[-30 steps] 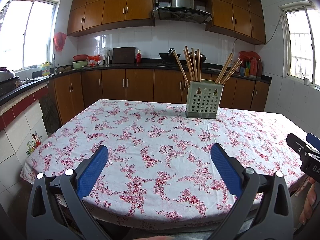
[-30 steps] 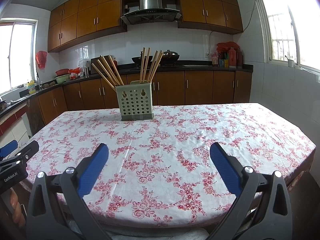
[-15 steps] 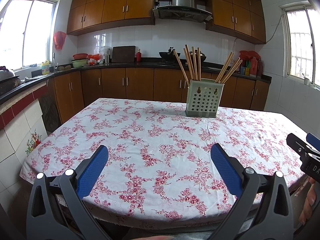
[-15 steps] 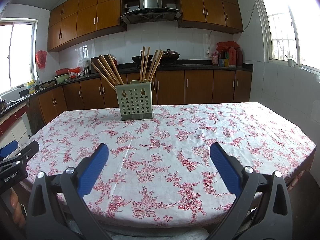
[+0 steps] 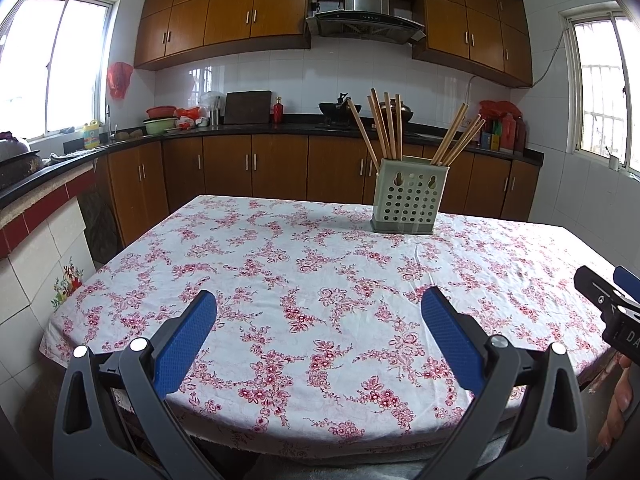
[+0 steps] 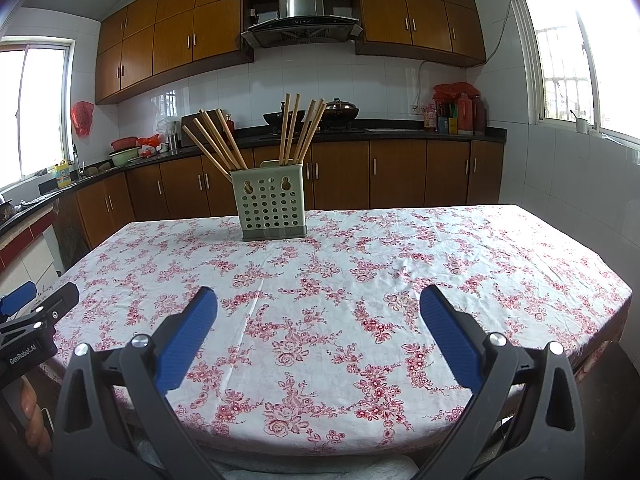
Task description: Organize utensils
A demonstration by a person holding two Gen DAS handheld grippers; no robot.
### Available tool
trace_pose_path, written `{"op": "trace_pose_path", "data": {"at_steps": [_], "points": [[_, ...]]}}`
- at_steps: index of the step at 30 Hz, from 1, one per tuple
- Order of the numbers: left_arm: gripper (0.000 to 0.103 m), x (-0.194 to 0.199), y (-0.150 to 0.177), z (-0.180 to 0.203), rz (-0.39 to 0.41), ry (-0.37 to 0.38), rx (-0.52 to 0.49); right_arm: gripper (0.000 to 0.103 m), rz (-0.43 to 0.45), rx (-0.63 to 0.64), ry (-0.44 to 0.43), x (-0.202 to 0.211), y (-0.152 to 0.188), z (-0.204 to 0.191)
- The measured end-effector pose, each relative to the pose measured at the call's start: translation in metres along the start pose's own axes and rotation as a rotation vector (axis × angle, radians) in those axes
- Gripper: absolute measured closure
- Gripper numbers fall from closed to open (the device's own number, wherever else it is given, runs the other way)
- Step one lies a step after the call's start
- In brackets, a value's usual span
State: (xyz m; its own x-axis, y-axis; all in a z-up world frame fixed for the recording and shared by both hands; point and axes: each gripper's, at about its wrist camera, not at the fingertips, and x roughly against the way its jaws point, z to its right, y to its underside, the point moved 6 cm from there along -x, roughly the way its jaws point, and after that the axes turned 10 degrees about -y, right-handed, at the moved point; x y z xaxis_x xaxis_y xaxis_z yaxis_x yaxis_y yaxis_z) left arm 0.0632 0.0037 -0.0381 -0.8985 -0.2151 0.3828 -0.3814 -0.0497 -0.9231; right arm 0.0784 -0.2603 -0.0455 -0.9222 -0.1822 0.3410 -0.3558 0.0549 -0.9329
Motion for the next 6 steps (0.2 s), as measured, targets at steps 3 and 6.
{"op": "trace_pose_path", "data": {"at_steps": [3, 6], "points": [[0.002, 0.0006, 0.0007, 0.0003, -0.002, 0.001, -0.001, 0.004, 0.0, 0.0, 0.0, 0.0001, 0.0, 0.0002], [0.002, 0.0008, 0.0007, 0.0004, -0.005, 0.006, -0.002, 0.004, -0.001, -0.001, 0.0, 0.0002, -0.0001, 0.0004]]}}
